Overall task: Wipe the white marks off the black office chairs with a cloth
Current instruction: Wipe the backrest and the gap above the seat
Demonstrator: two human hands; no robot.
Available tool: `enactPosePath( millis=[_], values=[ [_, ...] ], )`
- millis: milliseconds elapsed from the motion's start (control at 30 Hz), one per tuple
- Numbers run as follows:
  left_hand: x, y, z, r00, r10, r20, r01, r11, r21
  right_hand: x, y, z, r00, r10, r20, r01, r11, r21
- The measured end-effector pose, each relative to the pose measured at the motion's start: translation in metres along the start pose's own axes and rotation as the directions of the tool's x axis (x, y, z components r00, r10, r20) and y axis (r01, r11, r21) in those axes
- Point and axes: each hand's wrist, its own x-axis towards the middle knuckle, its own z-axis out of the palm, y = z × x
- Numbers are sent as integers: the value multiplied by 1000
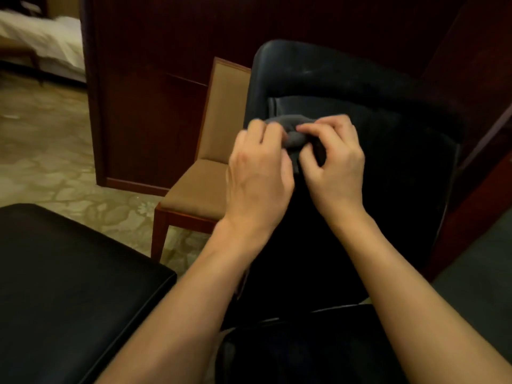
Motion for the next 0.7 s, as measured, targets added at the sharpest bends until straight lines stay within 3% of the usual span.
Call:
enactPosePath(
  millis=[133, 267, 333, 400, 467, 533, 600, 700],
  values=[
    [38, -24, -14, 1000, -18, -24, 17, 998, -55, 31, -19, 9, 998, 36, 48, -34, 998, -45],
    [20, -45, -19, 998, -59, -13, 58, 997, -57, 19, -29, 15, 994, -14, 106, 21, 997, -69],
    [-3, -55, -17, 992, -125, -1, 125, 992, 4, 3, -33, 17, 993, -56, 105, 64, 995, -76],
    [-17, -64, -14, 968, -241, 67, 247, 964, -96, -9, -38, 22, 992, -61, 113, 73, 992, -104],
    [-16, -64, -15, 905, -331, 266, 416, 816, -402, -14, -41, 25, 994, -25, 108, 38, 993, -116],
    [-10, -60, -14, 847, -334, 414, 524, 656, -544, -14, -40, 26, 995, 19, 103, -7, 994, -112],
    [-11, -56, -14, 839, -350, 415, 537, 652, -535, -14, -39, 24, 993, 35, 113, -23, 994, -110],
    [-15, -52, -17, 863, -362, 354, 497, 736, -460, -14, -42, 19, 990, 25, 139, -11, 995, -101]
  ],
)
